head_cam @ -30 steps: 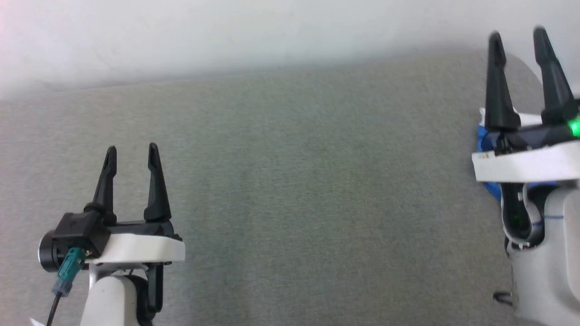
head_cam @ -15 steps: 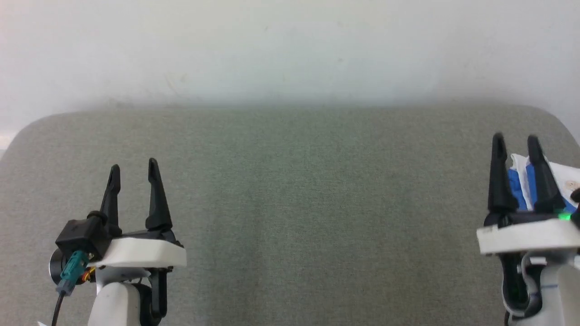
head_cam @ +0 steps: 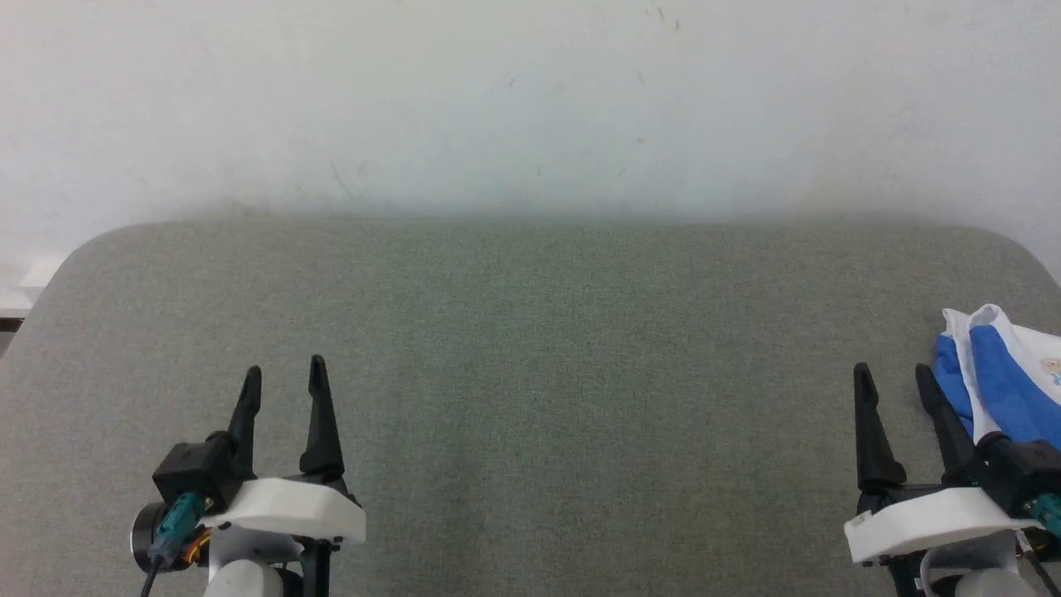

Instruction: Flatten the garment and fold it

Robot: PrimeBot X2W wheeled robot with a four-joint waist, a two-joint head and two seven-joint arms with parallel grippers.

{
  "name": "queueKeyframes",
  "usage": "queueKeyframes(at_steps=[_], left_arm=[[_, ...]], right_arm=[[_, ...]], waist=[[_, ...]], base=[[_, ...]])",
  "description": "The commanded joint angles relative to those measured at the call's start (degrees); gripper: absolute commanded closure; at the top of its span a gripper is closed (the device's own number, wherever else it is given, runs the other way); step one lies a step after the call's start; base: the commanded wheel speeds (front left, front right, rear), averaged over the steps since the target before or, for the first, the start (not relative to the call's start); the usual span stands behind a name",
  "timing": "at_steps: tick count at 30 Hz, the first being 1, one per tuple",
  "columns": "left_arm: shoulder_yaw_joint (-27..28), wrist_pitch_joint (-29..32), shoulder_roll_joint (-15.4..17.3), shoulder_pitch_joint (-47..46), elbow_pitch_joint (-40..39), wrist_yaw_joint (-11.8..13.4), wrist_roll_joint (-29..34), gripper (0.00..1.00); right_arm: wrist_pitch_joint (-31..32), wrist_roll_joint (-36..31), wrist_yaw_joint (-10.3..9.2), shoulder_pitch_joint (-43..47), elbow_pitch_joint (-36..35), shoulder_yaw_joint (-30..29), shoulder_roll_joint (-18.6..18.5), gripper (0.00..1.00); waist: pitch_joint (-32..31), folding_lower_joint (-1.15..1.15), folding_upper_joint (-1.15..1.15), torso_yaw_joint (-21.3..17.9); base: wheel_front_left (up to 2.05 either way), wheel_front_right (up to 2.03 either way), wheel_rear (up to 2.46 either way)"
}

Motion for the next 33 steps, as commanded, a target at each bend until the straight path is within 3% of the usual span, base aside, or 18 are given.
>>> queueKeyframes(at_steps=[1,16,17,33], left_arm=[[-0.4,-0.3,-0.2,0.8,0.7,0.3,-0.5,0.0],[-2.2,-0.3,-0.3,1.6,4.5,0.1,0.0,0.0],[-2.1,0.0,-0.2,1.1,4.5,0.4,-0.4,1.0],[-2.1,1.2,-0.2,1.4,3.3,0.3,0.7,1.0]], right_arm=[[-0.3,-0.7,-0.1,0.6,0.8,0.2,0.2,0.0],[-0.3,-0.4,-0.1,0.7,6.1,1.5,0.2,0.0],[0.0,-0.7,0.0,0.2,6.1,1.5,0.0,1.0],[1.2,-1.5,0.01,0.2,5.0,1.8,0.0,1.0]], waist=[[0.0,0.0,0.0,0.0],[-0.3,0.0,0.0,0.2],[-0.3,0.0,0.0,0.2],[0.0,0.01,0.0,0.0]], base=[[0.0,0.0,0.0],[0.0,0.0,0.0],[0.0,0.0,0.0],[0.0,0.0,0.0]])
